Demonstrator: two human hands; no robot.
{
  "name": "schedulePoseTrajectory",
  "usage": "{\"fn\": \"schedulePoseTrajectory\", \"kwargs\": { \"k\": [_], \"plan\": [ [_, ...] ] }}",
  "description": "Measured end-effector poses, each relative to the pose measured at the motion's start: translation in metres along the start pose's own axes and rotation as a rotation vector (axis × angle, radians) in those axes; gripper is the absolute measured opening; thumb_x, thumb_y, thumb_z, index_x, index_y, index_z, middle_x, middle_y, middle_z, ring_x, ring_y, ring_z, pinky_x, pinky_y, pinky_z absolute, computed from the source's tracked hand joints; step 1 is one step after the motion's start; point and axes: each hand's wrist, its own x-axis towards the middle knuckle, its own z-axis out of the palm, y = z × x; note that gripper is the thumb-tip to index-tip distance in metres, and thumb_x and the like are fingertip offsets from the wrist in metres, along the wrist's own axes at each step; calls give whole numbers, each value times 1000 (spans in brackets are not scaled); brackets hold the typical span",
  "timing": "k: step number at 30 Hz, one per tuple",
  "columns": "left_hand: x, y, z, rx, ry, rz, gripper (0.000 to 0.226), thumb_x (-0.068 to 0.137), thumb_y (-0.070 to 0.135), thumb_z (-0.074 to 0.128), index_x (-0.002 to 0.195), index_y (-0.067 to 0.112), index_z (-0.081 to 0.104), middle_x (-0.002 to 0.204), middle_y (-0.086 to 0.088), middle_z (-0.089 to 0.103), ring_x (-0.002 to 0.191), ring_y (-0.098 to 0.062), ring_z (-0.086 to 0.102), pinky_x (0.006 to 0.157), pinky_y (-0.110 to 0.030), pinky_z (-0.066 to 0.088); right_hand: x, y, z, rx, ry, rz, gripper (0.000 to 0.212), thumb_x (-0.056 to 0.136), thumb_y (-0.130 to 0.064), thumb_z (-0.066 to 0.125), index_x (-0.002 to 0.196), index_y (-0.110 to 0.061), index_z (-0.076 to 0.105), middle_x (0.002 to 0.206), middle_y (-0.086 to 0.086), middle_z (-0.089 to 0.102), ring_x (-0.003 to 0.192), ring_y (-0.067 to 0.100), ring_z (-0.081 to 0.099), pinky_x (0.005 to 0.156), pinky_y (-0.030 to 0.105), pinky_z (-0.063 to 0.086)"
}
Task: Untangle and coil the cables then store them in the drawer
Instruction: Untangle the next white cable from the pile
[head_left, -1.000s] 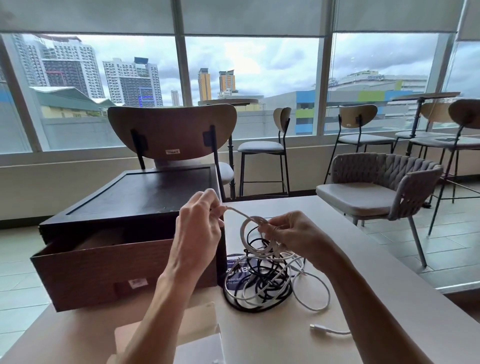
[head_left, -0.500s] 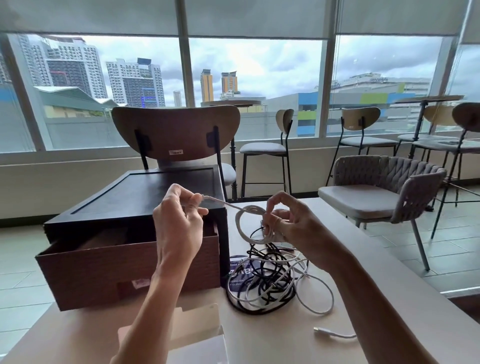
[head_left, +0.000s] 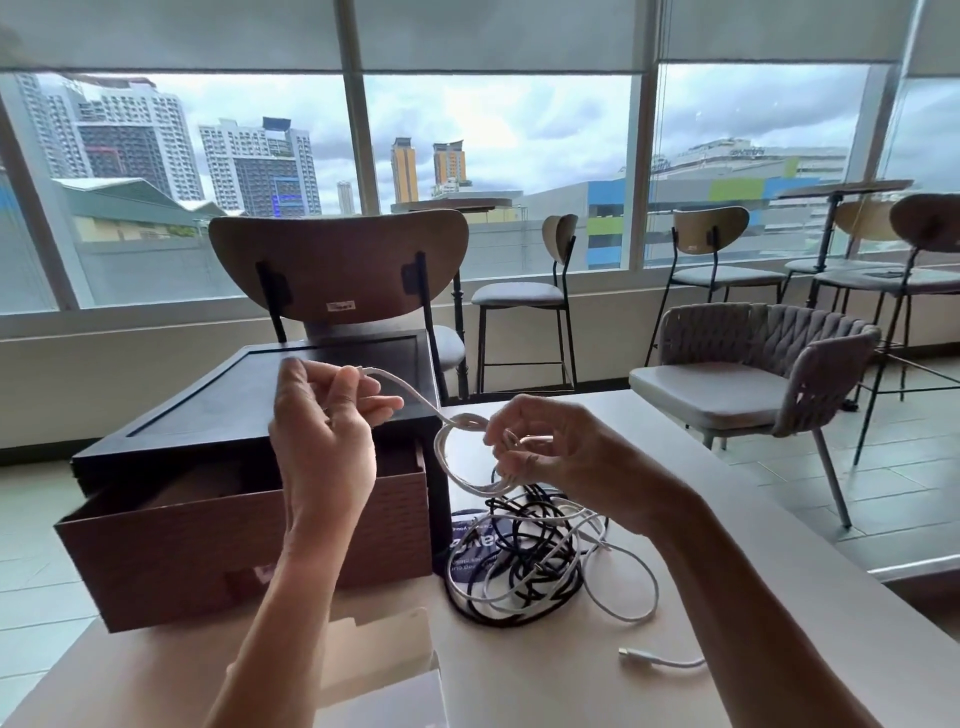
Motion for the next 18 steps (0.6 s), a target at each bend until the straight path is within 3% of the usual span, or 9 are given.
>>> {"fn": "schedulePoseTrajectory", "kwargs": {
  "k": [3,6,9,13,18],
  "plan": [
    [1,15,-3,-117,-219,-162,13,103,4,48,93,12,51,90,-10,71,81,-17,75,71,-22,59,-2,-1,-2,-5,33,-11,32,86,6,70,103,-21,72,111,-2,70,94,11,66,86,36,55],
    [3,19,-9,-36,-425,-250,10,102,5,49,98,13,55,93,-2,76,91,-11,73,78,-26,55,-3,-4,-5,17,21,-35,46,83,11,70,116,-21,69,115,6,67,90,12,65,87,46,55],
    [0,14,-7,269,-543,-88,11,99,15,57,95,25,58,92,6,73,92,-7,67,82,-29,51,-4,-5,-8,23,24,-52,49,82,10,72,121,-19,66,114,10,63,87,14,66,85,60,53],
    [-8,14,2,432,-541,130,3,100,31,57,98,32,60,92,15,67,88,4,62,73,-20,48,-7,-5,-15,-13,-26,-44,48,80,7,76,119,-14,57,120,5,63,88,19,66,80,32,55],
    [-18,11,12,448,-540,255,12,97,26,62,100,27,73,87,17,69,84,1,63,71,-12,46,-9,-4,-17,-1,-104,-45,50,78,5,79,117,-11,52,121,8,63,87,19,64,83,30,53]
  ]
}}
